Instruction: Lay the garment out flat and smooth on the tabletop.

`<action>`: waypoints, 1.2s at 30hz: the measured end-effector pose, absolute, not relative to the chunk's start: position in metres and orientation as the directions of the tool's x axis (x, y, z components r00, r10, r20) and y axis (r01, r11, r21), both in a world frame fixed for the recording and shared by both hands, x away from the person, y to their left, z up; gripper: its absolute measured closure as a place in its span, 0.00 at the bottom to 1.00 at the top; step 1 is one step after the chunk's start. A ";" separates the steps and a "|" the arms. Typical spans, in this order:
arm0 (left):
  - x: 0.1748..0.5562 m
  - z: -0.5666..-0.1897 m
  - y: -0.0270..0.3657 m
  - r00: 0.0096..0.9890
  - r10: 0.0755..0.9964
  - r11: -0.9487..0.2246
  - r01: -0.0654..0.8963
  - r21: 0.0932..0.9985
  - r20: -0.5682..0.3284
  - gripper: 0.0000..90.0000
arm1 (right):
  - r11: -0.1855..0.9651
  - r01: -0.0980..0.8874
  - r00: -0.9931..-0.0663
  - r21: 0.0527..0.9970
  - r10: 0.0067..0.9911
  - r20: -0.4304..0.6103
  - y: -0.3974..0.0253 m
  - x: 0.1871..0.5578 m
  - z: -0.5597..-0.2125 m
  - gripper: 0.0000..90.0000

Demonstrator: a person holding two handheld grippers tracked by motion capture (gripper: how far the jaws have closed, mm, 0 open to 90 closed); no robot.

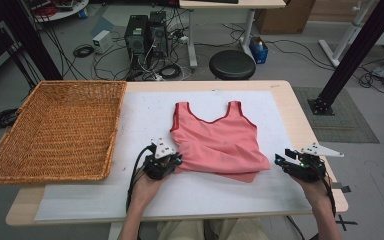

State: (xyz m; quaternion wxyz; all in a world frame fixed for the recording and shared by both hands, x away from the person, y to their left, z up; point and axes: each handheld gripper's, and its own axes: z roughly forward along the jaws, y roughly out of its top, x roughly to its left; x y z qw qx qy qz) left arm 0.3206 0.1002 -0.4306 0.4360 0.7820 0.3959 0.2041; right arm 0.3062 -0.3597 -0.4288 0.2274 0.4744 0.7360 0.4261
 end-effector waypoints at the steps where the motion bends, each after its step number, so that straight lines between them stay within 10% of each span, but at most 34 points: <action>1: 0.323 -0.431 0.107 0.573 0.819 -0.280 0.451 0.847 -0.034 0.96 | 0.199 0.508 -0.456 0.838 0.887 0.066 -0.357 0.309 -0.429 0.55; 15: 0.339 -0.447 0.122 0.520 0.853 -0.286 0.528 0.799 -0.039 0.95 | 0.380 0.460 -0.680 0.803 0.732 0.043 -0.295 0.332 -0.445 0.49; 19: 0.341 -0.449 0.125 0.532 0.844 -0.267 0.524 0.809 -0.065 0.95 | 0.502 0.376 -0.737 0.779 0.672 -0.077 -0.280 0.337 -0.446 0.94; 22: 0.344 -0.444 0.127 0.524 0.848 -0.229 0.494 0.839 -0.077 0.96 | 0.418 0.357 -0.653 0.835 0.751 -0.097 -0.285 0.347 -0.433 0.96; 30: 0.371 -0.451 0.121 0.471 0.882 -0.270 0.559 0.784 -0.032 0.96 | 0.438 0.444 -0.551 0.782 0.821 -0.148 -0.281 0.402 -0.446 0.94; 36: 0.366 -0.445 0.124 0.467 0.884 -0.255 0.543 0.800 -0.035 0.90 | 0.350 0.464 -0.460 0.814 0.880 -0.117 -0.292 0.386 -0.433 0.64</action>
